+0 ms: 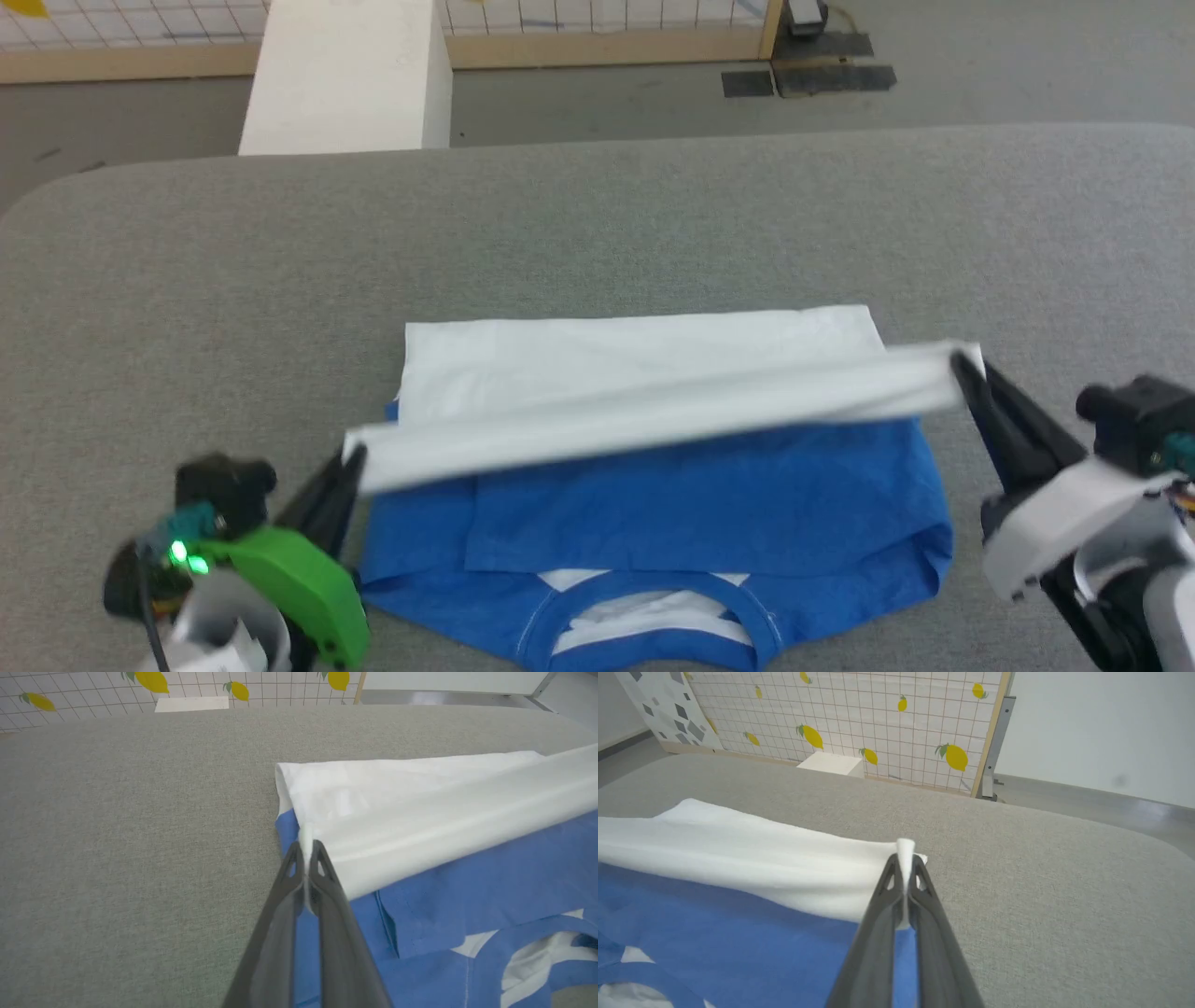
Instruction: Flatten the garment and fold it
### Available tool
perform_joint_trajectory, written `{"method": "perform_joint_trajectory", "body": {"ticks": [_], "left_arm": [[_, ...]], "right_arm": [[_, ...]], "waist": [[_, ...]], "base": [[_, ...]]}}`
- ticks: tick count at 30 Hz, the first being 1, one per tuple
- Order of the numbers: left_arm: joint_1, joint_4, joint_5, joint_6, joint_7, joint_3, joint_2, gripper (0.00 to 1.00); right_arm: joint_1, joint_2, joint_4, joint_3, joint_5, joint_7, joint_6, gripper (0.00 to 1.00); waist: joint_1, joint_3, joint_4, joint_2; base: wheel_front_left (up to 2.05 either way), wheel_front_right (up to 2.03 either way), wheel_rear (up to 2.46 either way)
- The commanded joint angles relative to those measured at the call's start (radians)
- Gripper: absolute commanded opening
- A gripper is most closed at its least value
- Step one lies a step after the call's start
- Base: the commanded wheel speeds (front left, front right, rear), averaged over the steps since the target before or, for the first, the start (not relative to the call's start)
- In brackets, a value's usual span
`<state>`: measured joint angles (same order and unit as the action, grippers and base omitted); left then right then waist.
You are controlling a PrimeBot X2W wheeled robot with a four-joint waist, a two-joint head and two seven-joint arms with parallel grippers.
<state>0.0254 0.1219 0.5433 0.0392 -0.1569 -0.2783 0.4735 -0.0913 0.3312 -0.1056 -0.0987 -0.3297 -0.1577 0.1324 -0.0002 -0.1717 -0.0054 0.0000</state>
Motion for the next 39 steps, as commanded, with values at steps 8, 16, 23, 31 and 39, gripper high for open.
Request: {"method": "perform_joint_trajectory", "body": {"ticks": [8,16,23,31,39], "left_arm": [[-0.123,-0.066,0.025,0.001,0.050,-0.056,-0.058,0.00],[-0.150,-0.156,-0.003,-0.018,0.064,-0.101,-0.051,0.00],[-0.169,-0.215,0.000,-0.015,0.076,-0.124,-0.073,1.00],[-0.224,-0.183,0.027,0.029,0.138,-0.071,-0.076,1.00],[-0.141,-0.174,-0.026,0.065,0.368,0.016,-0.094,1.00]], "right_arm": [[0.218,-0.044,-0.037,0.093,0.058,-0.131,-0.002,0.00],[0.299,-0.080,-0.010,0.076,0.066,-0.200,-0.002,0.00],[0.328,-0.113,0.043,0.072,0.055,-0.249,-0.002,1.00],[0.377,-0.153,0.013,0.151,0.056,-0.251,-0.002,1.00],[0.312,-0.266,-0.051,0.295,0.040,-0.131,-0.002,1.00]], "waist": [[0.0002,0.042,0.036,0.0000],[0.0002,0.056,0.036,0.0000],[0.0002,0.069,0.032,0.0000],[0.0002,0.108,0.038,0.0000],[0.0002,0.123,0.061,0.0000]], "base": [[0.00,0.00,0.00],[0.00,0.00,0.00],[0.00,0.00,0.00],[0.00,0.00,0.00],[0.00,0.00,0.00]]}}
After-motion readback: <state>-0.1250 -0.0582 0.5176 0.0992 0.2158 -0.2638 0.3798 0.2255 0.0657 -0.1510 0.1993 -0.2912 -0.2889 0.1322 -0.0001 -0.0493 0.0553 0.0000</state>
